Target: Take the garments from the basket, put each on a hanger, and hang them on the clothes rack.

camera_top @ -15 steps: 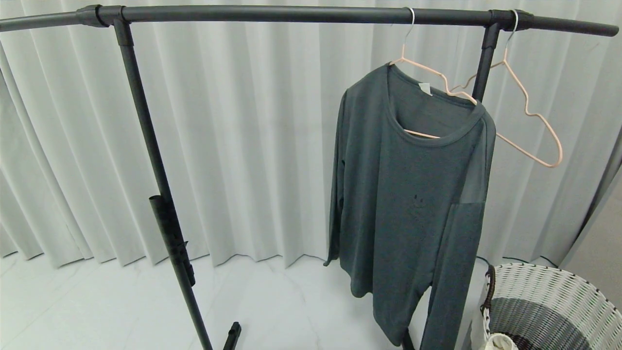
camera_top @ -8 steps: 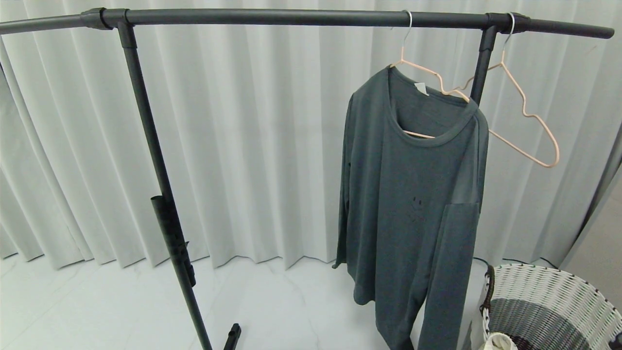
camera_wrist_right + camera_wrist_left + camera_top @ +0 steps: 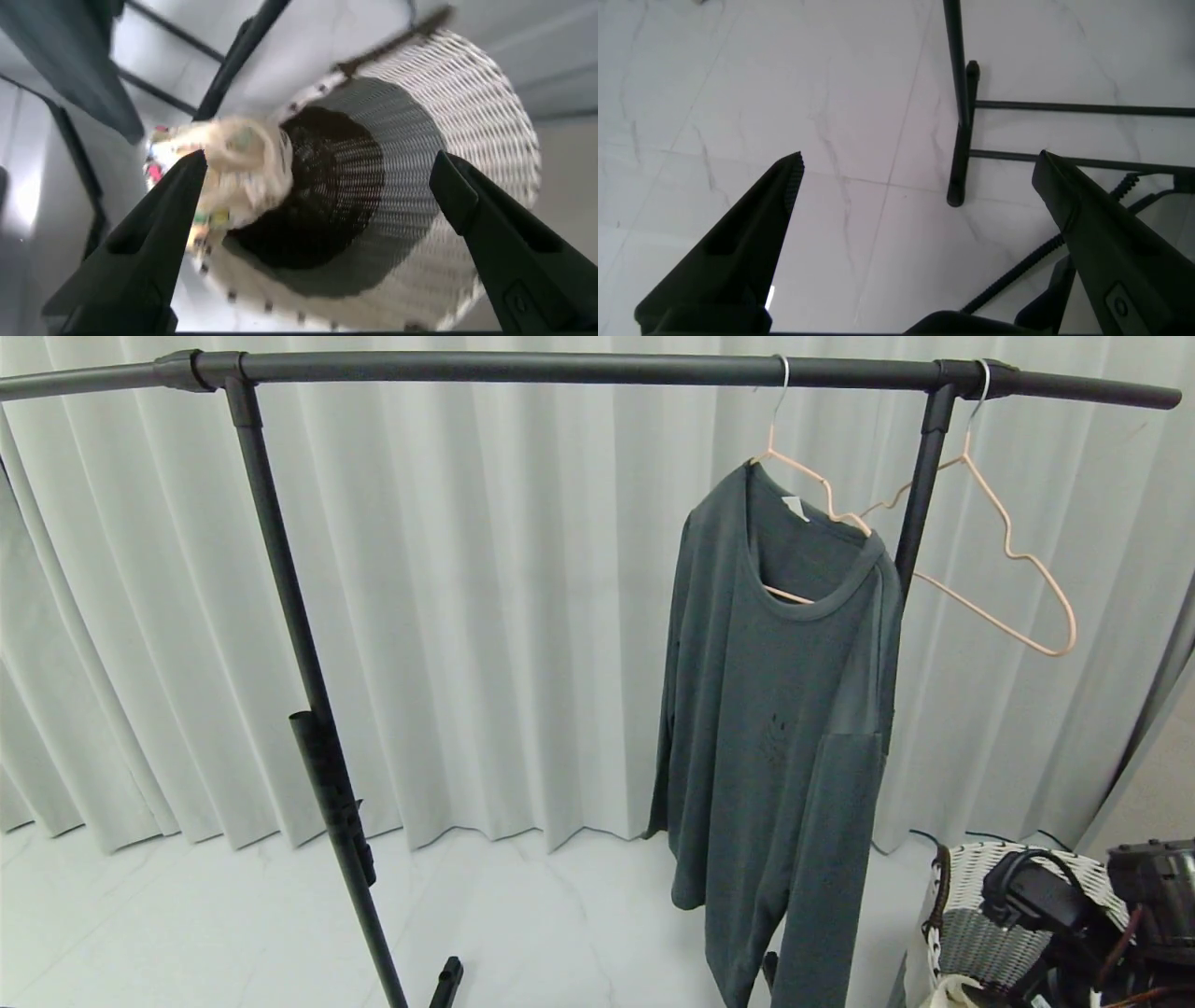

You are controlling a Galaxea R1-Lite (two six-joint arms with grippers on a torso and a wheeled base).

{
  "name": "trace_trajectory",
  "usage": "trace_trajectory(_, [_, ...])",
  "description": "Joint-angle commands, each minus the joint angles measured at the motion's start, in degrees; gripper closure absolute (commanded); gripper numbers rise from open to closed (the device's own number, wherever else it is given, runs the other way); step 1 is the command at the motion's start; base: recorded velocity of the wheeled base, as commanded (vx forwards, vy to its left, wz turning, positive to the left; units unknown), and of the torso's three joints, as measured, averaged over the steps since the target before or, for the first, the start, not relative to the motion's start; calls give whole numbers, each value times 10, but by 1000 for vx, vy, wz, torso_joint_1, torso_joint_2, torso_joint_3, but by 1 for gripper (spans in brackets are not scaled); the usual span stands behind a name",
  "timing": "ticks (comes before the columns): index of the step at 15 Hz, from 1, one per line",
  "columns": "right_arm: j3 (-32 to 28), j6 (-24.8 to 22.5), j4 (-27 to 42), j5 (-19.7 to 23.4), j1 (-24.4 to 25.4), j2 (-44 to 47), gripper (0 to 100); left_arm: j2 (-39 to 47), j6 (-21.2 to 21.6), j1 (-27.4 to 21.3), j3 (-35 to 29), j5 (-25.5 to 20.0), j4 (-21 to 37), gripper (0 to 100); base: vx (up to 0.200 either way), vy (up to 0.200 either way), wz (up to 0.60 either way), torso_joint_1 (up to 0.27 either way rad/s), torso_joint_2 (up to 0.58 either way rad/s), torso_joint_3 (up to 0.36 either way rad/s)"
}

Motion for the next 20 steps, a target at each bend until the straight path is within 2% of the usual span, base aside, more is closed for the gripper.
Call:
trace_trajectory(1, [-26, -10, -23, -3, -1, 123, 0, 11, 0, 0, 0, 0, 0, 0, 0, 0, 0, 0, 0, 0])
trace_trajectory(7, [-61, -10, -28, -57, -32, 196, 0, 41, 0, -20, 0, -17, 0, 0, 0, 0, 0, 0, 0, 0])
trace_trajectory(10, [-67, -8, -28, -82, -32, 211, 0, 40, 0, -23, 0, -17, 0, 0, 0, 0, 0, 0, 0, 0])
trace_trajectory(11, [-67, -8, -29, -82, -29, 209, 100, 38, 0, -23, 0, -17, 0, 0, 0, 0, 0, 0, 0, 0])
trace_trajectory(17, [-70, -4, -27, -81, -12, 123, 100, 38, -1, -23, -1, -18, 0, 0, 0, 0, 0, 0, 0, 0])
trace_trajectory(18, [-77, -4, -22, -81, -3, 86, 100, 37, -1, -23, 0, -18, 0, 0, 0, 0, 0, 0, 0, 0])
trace_trajectory(20, [-77, -4, -21, -81, 15, 46, 100, 37, -1, -23, 0, -18, 0, 0, -200, 0, 0, 0, 7, 0])
